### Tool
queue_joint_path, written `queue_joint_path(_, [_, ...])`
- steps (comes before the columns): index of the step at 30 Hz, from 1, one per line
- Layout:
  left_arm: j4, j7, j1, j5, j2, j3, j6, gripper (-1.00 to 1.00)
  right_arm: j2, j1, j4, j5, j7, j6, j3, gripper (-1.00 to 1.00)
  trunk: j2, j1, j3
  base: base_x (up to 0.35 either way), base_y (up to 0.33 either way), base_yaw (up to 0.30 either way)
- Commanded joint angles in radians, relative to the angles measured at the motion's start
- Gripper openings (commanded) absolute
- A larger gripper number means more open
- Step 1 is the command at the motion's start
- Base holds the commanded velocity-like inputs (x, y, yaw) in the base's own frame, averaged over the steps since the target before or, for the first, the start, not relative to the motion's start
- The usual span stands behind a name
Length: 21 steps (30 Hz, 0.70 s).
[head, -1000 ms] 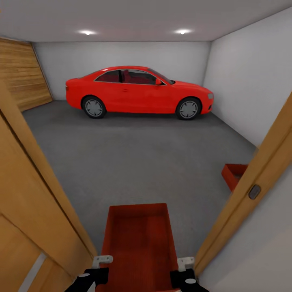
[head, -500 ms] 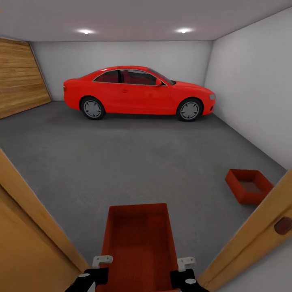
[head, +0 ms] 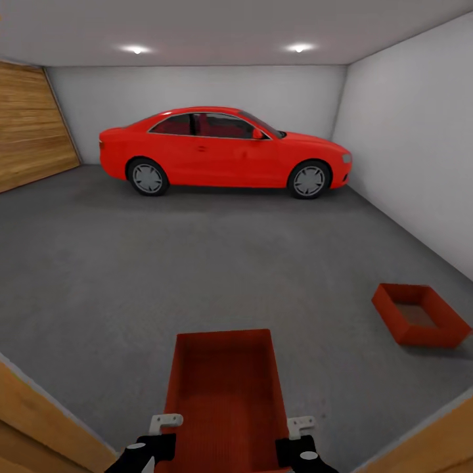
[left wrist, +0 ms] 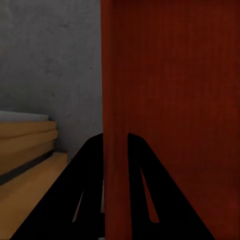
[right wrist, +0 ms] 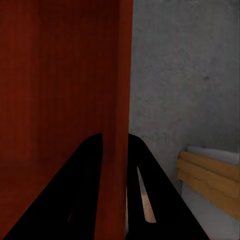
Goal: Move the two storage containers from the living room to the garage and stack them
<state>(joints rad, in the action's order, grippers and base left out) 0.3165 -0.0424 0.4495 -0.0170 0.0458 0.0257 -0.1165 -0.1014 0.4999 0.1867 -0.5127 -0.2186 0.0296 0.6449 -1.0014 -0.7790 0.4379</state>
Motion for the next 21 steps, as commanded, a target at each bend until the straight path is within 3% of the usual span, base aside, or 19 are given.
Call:
queue_joint_path(1, [0.006, -0.01, 0.0, 0.011, -0.003, -0.012, -0.002, -1.0, 0.014, 0.001, -0.019, -0.026, -0.005, 0.004, -0.005, -1.0, -0.001, -0.001, 0.001, 0.324, 0.0, 0.0])
queue_joint_path(21, [0.004, -0.01, 0.0, 0.011, -0.003, -0.012, -0.002, -1.0, 0.014, 0.001, -0.019, -0.026, -0.005, 0.006, -0.004, -1.0, -0.001, -0.001, 0.001, 0.324, 0.0, 0.0])
